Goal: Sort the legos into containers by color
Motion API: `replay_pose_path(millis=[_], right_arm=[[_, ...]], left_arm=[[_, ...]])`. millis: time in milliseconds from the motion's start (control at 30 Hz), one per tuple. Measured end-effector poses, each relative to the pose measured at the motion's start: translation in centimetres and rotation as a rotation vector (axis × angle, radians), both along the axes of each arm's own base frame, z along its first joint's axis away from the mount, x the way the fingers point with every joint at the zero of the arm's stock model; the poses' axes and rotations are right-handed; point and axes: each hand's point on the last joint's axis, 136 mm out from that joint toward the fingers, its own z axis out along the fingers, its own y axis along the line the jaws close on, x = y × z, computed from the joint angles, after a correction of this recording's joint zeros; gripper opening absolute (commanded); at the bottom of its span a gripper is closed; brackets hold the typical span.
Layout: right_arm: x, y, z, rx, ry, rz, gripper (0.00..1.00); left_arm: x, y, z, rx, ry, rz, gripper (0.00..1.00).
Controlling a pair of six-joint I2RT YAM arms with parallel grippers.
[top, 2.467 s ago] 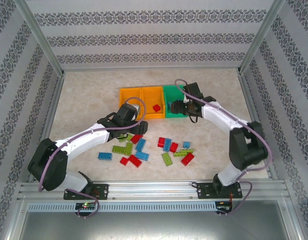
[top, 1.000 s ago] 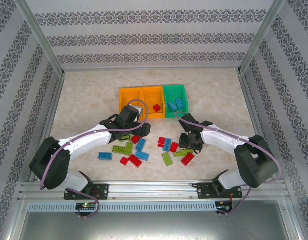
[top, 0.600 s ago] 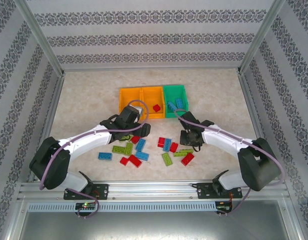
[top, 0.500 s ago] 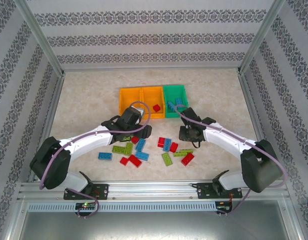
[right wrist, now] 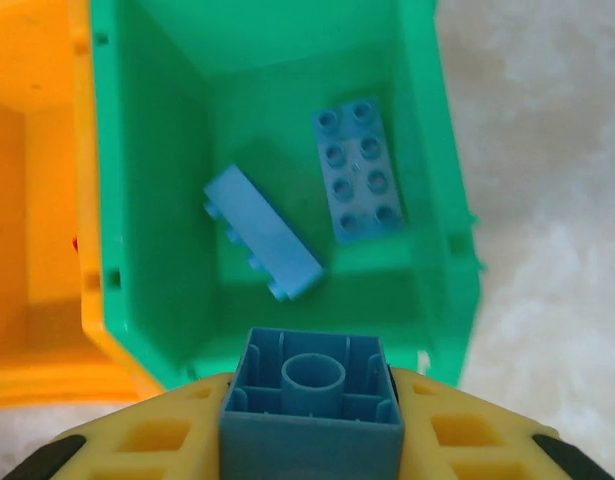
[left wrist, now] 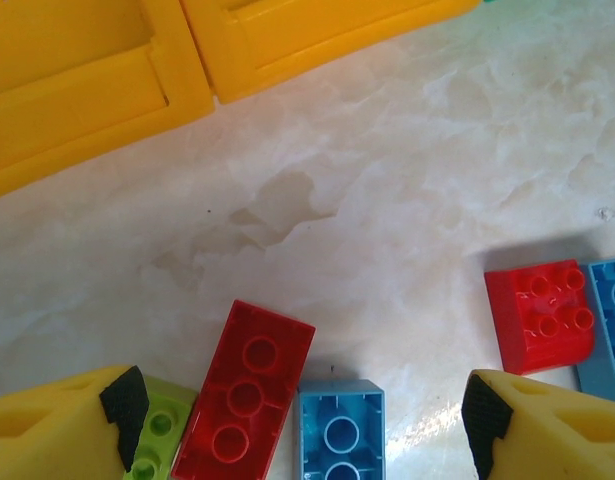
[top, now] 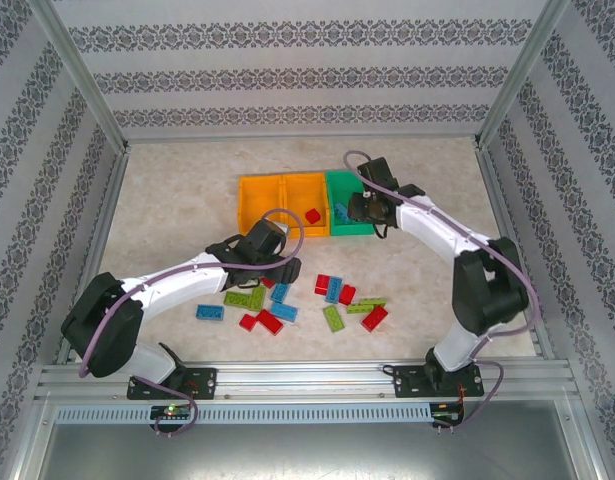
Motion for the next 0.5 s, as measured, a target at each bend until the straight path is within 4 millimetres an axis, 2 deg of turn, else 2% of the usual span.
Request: replay_pose_path(millis=[133, 267, 367, 500], right_arm=[[2.0, 1.1, -1.5, -0.001, 0.019, 0.018, 0.42], [2.6, 1.7, -2.9, -0.002, 0.042, 0.039, 0.47], [2.9, 1.9, -3.3, 0.003, 0.046, 0.048, 0.57], [3.2, 2.3, -3.0, 0.018, 0.03, 0.057, 0.61]], left_arm=[[-0.2, 0.4, -0.3, 0.021, 0.009, 0.005, 0.85], [-0.5, 0.6, -0.8, 0.039, 0.028, 0.004, 0.83], [-0.8, 0.8, -2.0, 0.068, 0.06, -0.004, 0.82], [-0.8, 0.8, -3.1, 0.109, 0.094, -0.021, 0.79]])
